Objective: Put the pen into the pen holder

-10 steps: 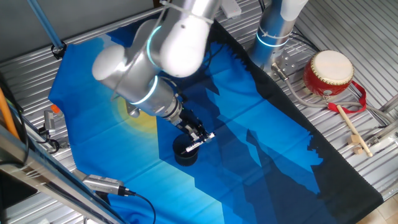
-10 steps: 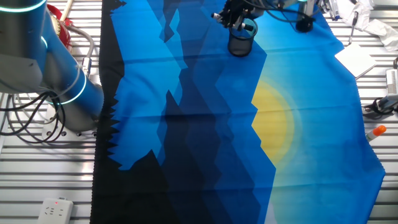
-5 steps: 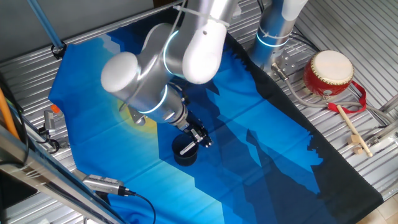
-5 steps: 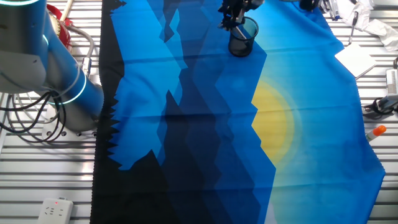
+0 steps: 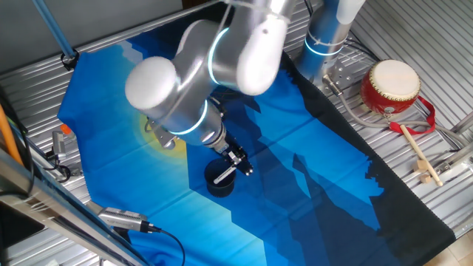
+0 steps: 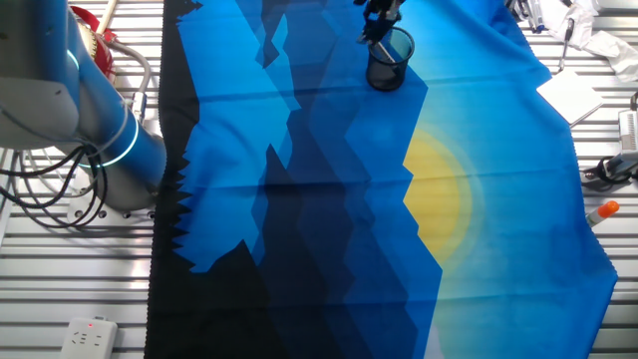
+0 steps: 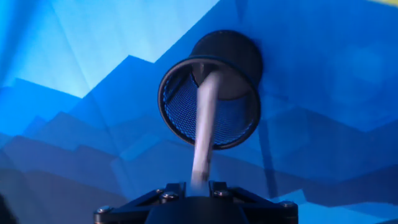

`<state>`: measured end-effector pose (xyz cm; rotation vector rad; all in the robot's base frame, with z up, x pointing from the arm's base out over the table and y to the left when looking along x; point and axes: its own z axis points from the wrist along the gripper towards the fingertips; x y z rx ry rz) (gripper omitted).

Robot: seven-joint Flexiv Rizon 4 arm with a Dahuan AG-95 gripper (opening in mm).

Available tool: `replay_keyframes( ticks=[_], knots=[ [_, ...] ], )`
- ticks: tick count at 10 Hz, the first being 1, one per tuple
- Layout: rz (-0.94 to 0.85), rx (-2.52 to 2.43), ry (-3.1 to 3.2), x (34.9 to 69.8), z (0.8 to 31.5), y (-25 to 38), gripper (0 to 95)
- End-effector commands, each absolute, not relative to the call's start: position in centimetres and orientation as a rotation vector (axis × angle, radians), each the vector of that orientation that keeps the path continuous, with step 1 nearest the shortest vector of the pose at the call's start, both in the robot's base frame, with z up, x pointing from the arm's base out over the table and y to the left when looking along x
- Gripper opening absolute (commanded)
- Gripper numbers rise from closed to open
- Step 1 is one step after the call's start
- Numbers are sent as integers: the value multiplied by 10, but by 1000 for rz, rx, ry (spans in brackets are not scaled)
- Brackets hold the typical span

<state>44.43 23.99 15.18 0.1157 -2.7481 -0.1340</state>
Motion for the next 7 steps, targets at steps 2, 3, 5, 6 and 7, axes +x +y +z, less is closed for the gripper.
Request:
replay_keyframes(
  ticks=[2,3,5,6,7],
  knots=[
    [-30,225,-2814,507,154,216,190],
    [-32,243,-2823,515,150,212,190],
    [-33,258,-2869,534,143,207,0],
    [-26,254,-2875,545,143,208,0],
    [-24,234,-2877,546,143,209,0]
  ],
)
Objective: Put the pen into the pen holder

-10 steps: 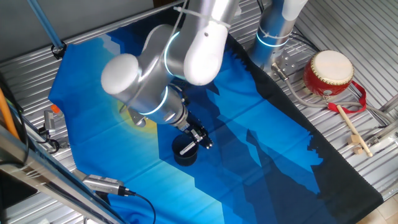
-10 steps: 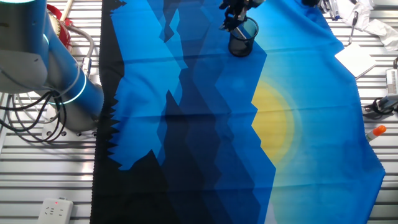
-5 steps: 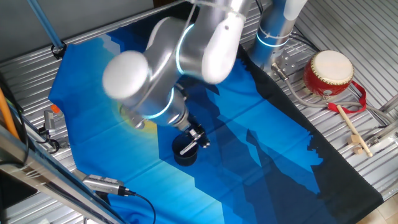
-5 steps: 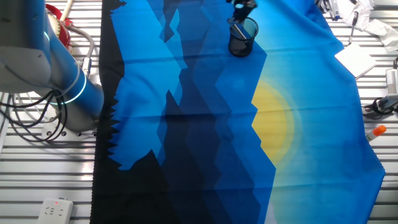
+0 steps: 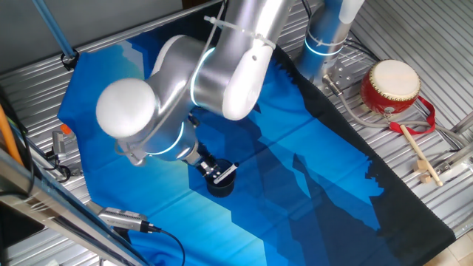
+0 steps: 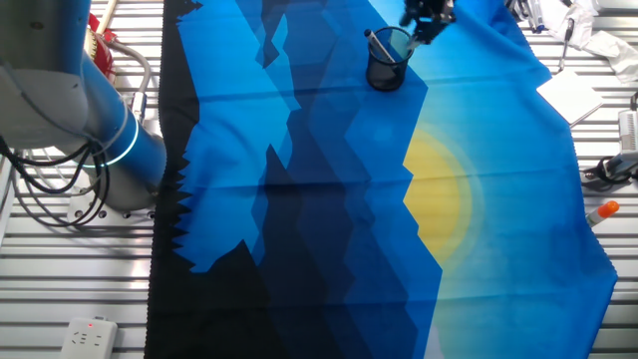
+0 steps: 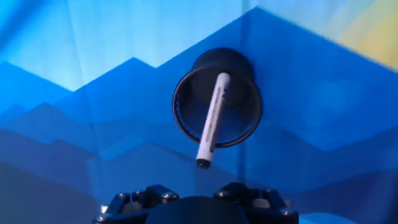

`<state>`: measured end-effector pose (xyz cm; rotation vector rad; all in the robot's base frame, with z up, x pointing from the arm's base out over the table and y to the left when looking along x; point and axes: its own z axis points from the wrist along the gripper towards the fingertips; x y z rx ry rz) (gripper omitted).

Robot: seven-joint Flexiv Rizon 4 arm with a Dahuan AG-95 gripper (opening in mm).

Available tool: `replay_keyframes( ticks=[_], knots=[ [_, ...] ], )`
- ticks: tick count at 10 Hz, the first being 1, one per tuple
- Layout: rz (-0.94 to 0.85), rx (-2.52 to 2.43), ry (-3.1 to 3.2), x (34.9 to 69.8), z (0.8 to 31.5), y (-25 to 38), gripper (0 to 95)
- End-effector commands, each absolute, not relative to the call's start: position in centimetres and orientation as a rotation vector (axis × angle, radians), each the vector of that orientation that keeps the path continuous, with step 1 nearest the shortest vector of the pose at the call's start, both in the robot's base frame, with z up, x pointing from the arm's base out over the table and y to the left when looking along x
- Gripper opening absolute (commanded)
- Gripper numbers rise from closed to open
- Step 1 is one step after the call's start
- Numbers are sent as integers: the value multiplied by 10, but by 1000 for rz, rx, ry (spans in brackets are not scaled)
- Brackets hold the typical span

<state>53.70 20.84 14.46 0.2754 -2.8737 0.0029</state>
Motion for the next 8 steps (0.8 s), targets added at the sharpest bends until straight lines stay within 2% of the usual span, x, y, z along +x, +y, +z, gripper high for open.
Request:
replay_keyframes(
  ticks=[1,8],
  knots=[
    [-24,204,-2879,547,143,209,0],
    [50,-353,-2882,545,146,206,0]
  ],
)
